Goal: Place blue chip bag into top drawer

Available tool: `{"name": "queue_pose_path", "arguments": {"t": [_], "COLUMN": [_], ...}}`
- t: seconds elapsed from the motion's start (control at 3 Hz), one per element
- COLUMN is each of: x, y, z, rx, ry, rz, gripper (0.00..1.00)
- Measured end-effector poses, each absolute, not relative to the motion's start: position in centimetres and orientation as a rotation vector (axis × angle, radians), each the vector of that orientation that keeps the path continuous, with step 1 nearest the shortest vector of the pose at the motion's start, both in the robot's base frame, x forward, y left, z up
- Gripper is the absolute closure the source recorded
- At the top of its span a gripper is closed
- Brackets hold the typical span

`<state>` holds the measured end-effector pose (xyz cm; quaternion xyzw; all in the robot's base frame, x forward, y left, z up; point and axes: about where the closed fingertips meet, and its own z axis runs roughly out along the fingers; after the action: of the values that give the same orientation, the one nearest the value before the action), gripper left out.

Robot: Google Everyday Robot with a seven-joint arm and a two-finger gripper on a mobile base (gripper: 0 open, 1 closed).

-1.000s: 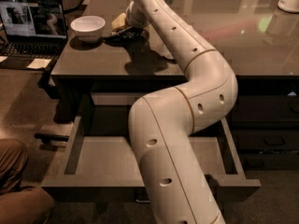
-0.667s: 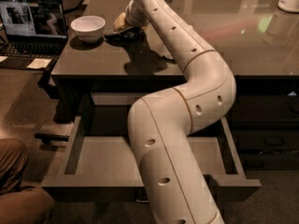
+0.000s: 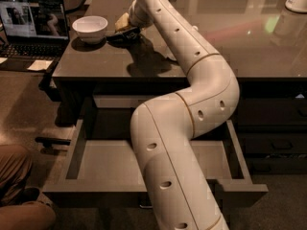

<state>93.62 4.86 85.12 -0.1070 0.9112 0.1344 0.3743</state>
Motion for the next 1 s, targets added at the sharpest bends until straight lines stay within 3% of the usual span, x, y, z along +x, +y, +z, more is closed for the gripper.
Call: {"name": "queue_pose_path", "arguments": {"t": [1.0], "x": [93.7], "y": [-3.1], "z": [92.9], "rx": [-0.11], "ry": [2.174], "rz": [0.198], "gripper": [1.0]}}
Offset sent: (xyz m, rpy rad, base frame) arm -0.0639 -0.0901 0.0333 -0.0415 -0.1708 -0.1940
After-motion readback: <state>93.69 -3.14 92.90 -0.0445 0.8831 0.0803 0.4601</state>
